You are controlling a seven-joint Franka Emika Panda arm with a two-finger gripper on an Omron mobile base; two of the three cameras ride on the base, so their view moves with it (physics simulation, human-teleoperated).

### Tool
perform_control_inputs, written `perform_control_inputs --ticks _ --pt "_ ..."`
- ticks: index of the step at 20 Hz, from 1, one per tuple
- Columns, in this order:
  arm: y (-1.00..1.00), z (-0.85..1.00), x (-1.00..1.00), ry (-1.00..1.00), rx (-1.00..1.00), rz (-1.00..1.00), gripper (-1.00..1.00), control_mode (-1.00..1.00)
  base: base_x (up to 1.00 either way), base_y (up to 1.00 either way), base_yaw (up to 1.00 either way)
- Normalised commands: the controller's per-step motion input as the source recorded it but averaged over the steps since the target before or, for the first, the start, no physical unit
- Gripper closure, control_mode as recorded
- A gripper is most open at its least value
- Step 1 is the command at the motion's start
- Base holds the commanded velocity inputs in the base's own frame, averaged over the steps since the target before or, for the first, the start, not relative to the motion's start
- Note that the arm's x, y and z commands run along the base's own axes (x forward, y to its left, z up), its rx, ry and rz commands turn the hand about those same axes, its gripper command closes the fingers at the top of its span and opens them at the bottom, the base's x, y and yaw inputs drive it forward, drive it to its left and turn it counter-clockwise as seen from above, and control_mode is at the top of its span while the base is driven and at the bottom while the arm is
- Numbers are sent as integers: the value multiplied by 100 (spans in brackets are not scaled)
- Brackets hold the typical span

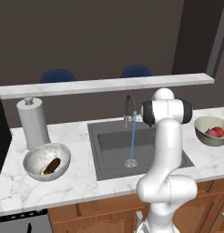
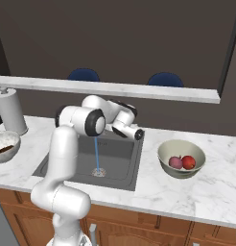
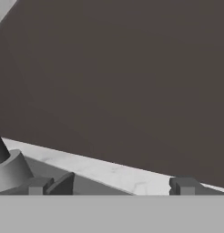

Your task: Pick the onions from the sink and place them in one bowl. Place the sweet potato in the other bowl. Then turn off the sink faucet.

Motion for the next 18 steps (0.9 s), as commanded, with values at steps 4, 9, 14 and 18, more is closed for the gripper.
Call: perform_control_inputs --ticks 4,9,14,18 --pt "2 -3 23 0 2 5 -100 -100 0 0 0" --pt "11 -3 22 0 0 4 -100 -100 0 0 0" --pt "8 -12 21 0 0 4 -100 -100 0 0 0" --pt "11 -8 17 0 0 3 -100 -100 0 0 0"
